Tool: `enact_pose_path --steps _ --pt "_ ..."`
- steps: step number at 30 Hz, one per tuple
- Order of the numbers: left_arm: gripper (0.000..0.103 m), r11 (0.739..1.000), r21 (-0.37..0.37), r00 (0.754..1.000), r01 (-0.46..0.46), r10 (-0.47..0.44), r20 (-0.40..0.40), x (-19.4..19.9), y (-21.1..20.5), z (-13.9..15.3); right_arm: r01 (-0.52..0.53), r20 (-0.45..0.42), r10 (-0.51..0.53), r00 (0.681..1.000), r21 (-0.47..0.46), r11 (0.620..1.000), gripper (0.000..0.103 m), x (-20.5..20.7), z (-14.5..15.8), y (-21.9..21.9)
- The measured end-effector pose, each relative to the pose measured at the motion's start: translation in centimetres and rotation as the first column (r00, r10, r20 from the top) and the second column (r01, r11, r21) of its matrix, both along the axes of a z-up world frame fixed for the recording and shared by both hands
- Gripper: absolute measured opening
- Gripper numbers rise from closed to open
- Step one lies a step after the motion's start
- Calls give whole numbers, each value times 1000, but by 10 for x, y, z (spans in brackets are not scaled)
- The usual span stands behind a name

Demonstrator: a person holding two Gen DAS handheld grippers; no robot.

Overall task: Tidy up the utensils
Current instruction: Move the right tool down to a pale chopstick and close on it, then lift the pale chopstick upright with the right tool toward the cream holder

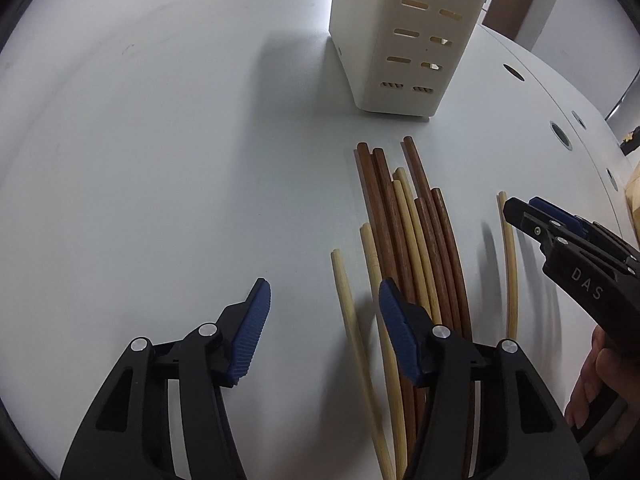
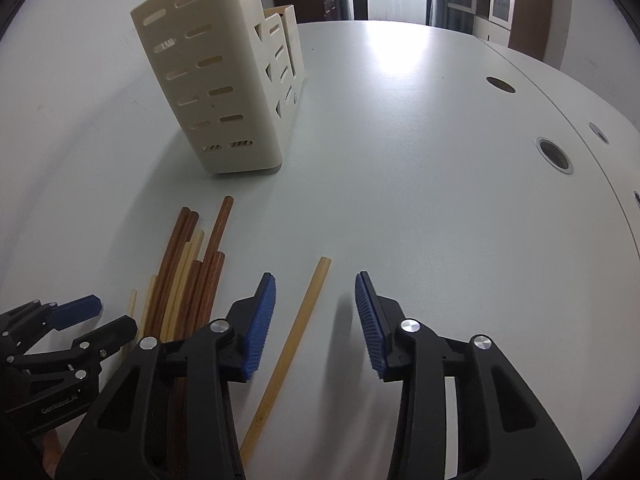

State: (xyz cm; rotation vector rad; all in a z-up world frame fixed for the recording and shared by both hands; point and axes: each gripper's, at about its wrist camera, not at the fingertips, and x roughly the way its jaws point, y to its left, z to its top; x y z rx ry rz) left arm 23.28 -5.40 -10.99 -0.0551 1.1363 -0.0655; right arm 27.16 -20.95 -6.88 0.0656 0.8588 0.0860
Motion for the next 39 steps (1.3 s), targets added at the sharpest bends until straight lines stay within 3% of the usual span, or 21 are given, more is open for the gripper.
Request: enact_pose_path --steps 5,7,9,11,20,23,27,33,39 --pt "47 1000 3 1000 7 -7 -5 6 -3 1 -8 -11 8 1000 -10 1000 12 5 -8 3" --pt "34 1000 -3 1000 4 -4 -10 7 -3 2 -5 -5 5 1000 -6 1000 11 6 -9 4" --pt "28 1000 4 1000 1 -1 -16 6 -1 3 -8 -4 8 1000 6 1000 9 9 -9 2" --pt "31 1000 -25 1000 7 -8 -23 6 2 4 -8 -1 8 1000 16 1000 8 10 -10 -1" --pt "29 1000 26 1000 7 -7 -13 21 -2 2 -11 24 11 1000 0 1000 7 11 -10 0" --pt "6 999 49 1000 5 -5 -9 31 -5 2 -13 33 12 999 48 999 7 10 -11 -4" --pt "3 999 -7 999 34 -34 -22 33 3 1 -14 61 7 998 113 994 7 4 -8 -15" --pt "3 993 -98 998 63 -63 7 21 22 13 -85 181 44 983 224 971 7 -21 20 -29" --pt "2 985 -124 991 120 -110 82 -7 35 44 -176 393 68 917 245 953 7 -72 54 -34"
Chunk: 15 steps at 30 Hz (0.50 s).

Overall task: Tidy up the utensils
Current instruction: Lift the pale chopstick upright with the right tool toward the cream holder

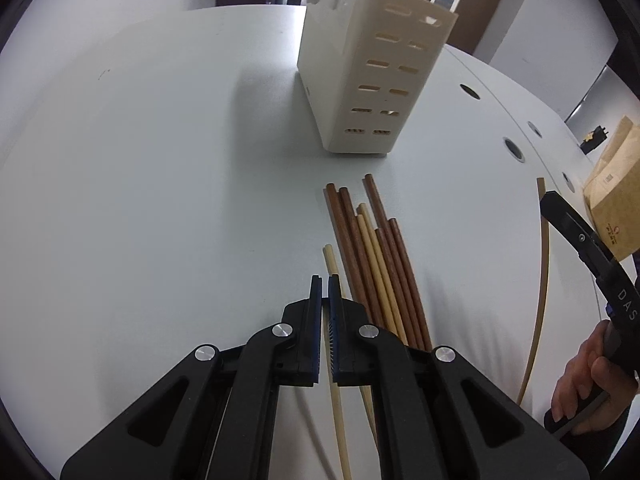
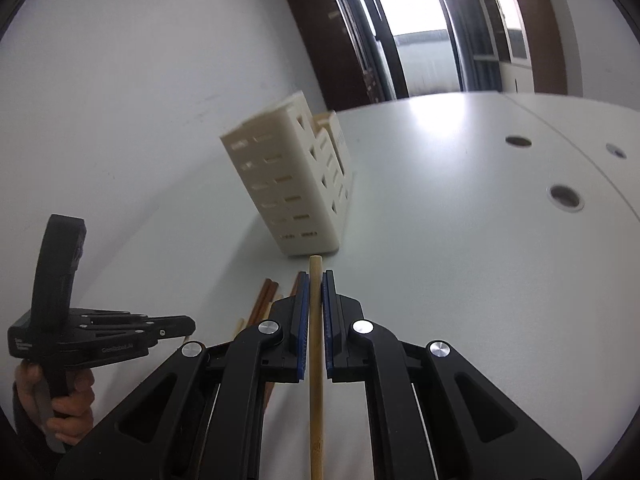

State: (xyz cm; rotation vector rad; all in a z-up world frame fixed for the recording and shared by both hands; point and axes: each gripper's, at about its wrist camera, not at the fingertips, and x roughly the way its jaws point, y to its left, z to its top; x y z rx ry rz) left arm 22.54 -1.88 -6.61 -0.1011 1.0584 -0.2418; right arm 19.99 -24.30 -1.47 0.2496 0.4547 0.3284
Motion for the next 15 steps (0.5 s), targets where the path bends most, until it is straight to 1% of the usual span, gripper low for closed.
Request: enact_pose_path --steps 2,3,6,9,10,15 --pt "2 1000 -21 1000 21 -21 17 -10 4 10 -17 50 15 999 37 999 7 -16 7 -4" --pt "2 999 -31 999 32 -31 26 -13 -5 15 -25 70 22 997 50 998 7 -22 11 -5" --pt "2 996 -58 996 67 -63 63 -29 -2 34 -65 111 55 992 82 995 7 -37 23 -6" --pt "2 993 -80 991 90 -82 104 -45 1 53 -88 156 72 985 99 991 7 -53 41 -3" --pt "2 992 -86 990 94 -84 117 -47 -16 57 -93 172 75 982 98 991 7 -56 47 -2" --pt "2 987 -109 978 118 -96 184 -66 -14 85 -105 253 79 964 93 990 7 -71 76 2"
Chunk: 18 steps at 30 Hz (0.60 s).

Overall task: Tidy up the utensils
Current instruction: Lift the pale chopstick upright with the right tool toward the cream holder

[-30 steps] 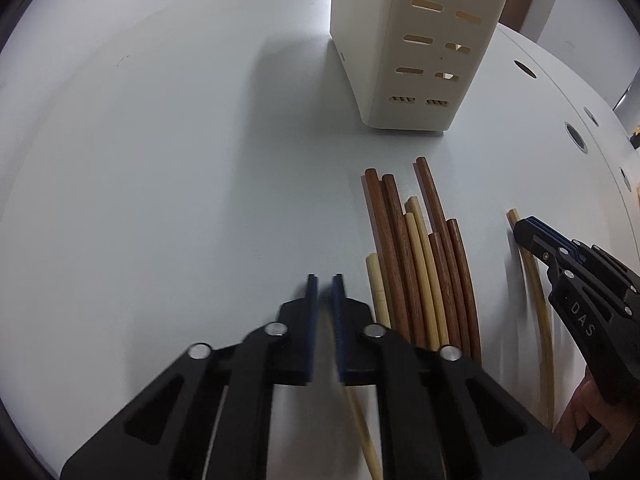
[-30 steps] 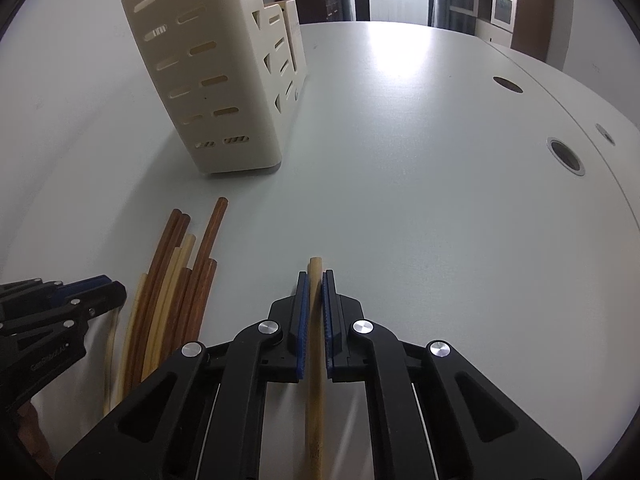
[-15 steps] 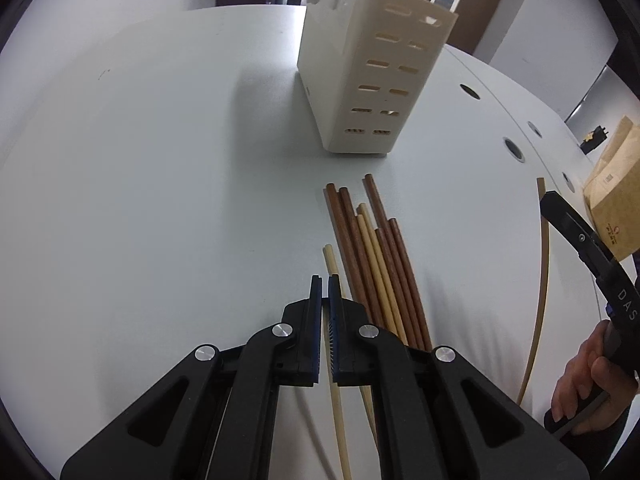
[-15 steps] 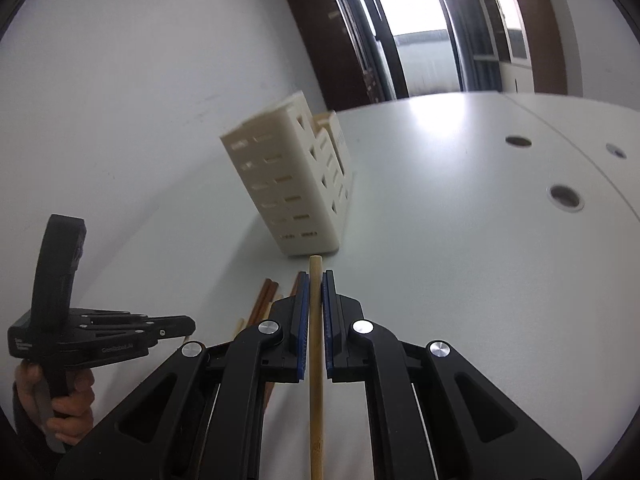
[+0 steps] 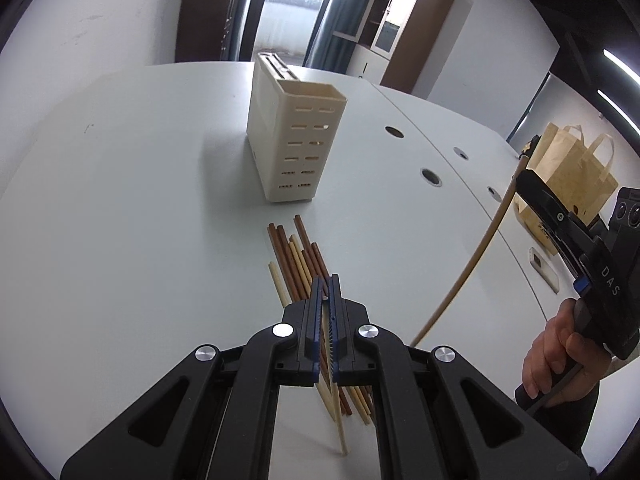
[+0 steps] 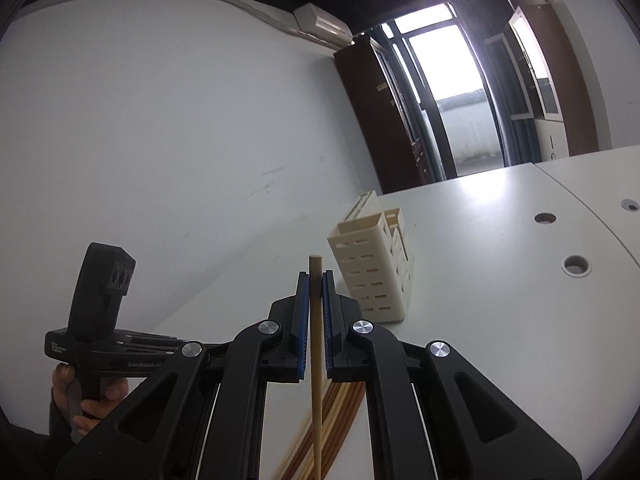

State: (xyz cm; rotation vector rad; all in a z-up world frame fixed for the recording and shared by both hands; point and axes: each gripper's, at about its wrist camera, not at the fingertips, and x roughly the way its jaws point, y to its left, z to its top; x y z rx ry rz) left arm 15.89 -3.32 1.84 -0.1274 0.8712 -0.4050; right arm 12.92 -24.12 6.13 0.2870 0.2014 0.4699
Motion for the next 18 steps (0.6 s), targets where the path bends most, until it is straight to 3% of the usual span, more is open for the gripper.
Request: enact_pose_path --steps 18 --pt "2 1000 -6 985 2 -1 175 -11 12 76 33 138 -27 990 -43 999 7 3 49 8"
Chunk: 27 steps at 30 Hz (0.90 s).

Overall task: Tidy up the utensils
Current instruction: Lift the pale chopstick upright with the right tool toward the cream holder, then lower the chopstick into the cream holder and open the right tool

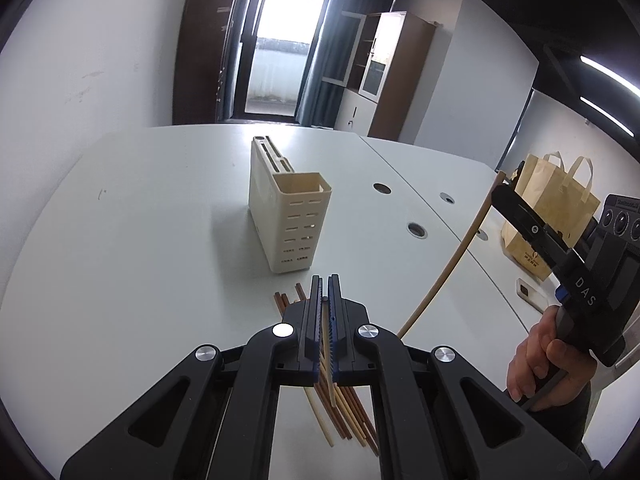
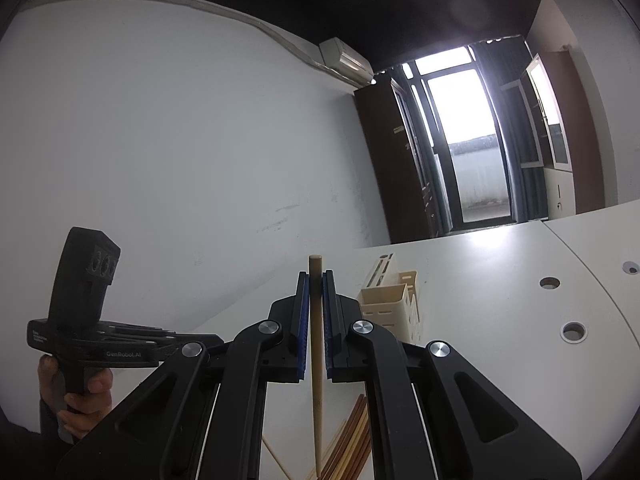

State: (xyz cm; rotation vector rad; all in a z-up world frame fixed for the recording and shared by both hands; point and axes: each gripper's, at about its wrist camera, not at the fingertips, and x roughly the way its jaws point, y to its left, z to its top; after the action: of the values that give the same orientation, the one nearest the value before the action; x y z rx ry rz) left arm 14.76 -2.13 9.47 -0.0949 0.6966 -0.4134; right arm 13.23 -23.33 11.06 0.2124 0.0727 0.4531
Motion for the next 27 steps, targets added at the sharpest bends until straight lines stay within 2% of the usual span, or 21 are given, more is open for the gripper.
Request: enact_pose_path --steps 11,27 --pt "2 999 24 998 -22 20 64 31 -9 52 8 17 -8 1000 -21 1000 7 34 26 -9" --pt "2 996 63 986 -56 45 160 116 -32 124 14 72 -15 997 8 1000 7 107 69 -29"
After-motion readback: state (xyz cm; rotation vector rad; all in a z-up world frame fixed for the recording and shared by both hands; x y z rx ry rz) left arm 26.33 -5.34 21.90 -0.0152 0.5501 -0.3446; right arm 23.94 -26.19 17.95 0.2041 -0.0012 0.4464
